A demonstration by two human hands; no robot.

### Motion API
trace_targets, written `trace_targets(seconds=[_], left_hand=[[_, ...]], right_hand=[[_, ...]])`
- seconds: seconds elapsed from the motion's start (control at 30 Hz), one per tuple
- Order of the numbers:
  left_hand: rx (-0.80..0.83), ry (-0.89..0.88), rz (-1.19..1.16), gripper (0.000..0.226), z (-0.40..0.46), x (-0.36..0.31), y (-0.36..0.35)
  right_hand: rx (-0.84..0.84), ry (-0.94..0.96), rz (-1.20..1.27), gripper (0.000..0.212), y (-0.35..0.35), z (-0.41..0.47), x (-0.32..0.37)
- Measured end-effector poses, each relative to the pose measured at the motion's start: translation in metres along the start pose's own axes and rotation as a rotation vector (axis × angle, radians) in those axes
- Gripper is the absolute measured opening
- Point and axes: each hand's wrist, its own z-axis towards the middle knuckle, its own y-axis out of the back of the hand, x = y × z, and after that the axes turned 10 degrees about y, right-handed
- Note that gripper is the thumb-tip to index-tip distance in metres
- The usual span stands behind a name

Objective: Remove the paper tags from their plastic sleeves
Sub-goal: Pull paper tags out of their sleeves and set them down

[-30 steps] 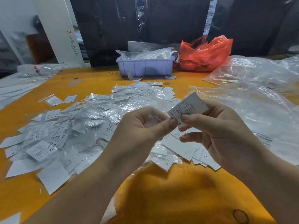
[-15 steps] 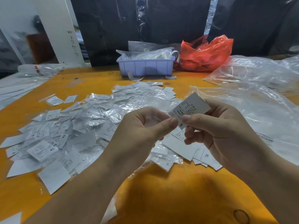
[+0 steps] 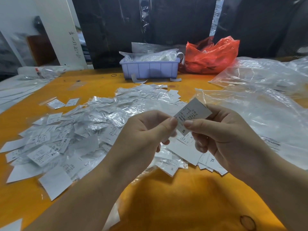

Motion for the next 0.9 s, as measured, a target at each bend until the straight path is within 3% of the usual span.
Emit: trace_targets(seconds=[0.33,0.53,0.73,0.9], left_hand=[[0.010,0.013,-0.016,0.012,0.000,0.001,-0.002],[-0.018,0.025,-0.035,0.018,0.001,0.001,0.001],[-0.001,0.009,-0.016,0.015,0.001,0.003,0.000],[-0.023,-0.007,-0.017,0.015,0.001,0.003,0.000]], right_hand=[[0.067,-0.045,0.050,0.030,0.000,-0.002,-0.001],[0.004,-0.056,0.017,0.006,0.005,0.002,0.007],[-0.065,-0.044,0.023,0.010,-0.001,-0.001,0.004],[0.026,-0.054,0.025,0.010,-0.007,-0.007,0.002]])
